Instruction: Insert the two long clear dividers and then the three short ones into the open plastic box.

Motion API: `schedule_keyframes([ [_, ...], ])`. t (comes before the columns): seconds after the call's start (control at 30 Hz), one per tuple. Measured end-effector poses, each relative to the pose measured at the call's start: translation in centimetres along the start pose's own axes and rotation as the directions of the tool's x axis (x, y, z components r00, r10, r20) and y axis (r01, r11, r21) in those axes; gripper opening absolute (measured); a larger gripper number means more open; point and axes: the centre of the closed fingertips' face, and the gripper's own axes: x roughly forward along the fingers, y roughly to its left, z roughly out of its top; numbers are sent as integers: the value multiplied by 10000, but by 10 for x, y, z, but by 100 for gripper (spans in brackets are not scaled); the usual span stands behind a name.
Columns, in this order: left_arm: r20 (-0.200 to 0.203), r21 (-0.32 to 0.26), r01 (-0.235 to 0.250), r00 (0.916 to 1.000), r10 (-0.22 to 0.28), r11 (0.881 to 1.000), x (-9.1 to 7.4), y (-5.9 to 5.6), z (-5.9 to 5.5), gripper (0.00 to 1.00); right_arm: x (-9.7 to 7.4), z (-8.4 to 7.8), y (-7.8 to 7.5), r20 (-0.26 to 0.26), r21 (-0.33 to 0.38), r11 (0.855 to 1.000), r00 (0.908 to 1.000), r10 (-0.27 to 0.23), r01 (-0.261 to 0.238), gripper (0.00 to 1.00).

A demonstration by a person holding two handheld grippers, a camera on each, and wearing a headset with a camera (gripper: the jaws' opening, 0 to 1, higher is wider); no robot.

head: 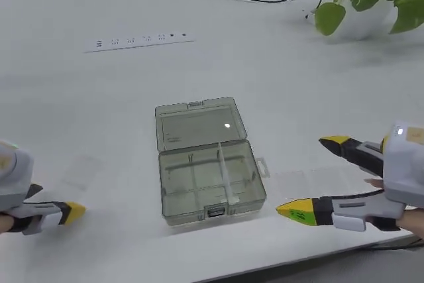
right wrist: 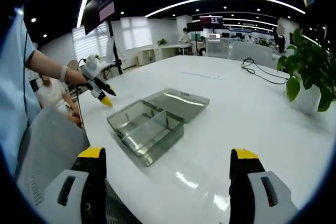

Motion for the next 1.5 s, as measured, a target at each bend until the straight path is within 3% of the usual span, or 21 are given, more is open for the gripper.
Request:
schedule_keyframes([
  [0.43, -713, 223, 68, 9974, -52, 9997, 5, -1, -2, 42, -2, -2, 1, 7, -231, 9997, 9999, 116, -115, 97],
  [0.53, -822, 53, 26, 9966, -22, 10000, 6, 2, 1, 41, -2, -3, 3, -55, -363, 9992, 9998, 192, -194, 97],
  [0.87, -1414, 89, 203, 9898, -188, 9998, 8, 0, 2, 33, -2, -2, 5, 26, -315, 9991, 9996, 292, -291, 97],
  [1.5, -1540, -642, 156, 9877, -254, 9978, 6, 5, -2, 30, 2, -8, 12, -260, -192, 9985, 9983, 513, -518, 95],
])
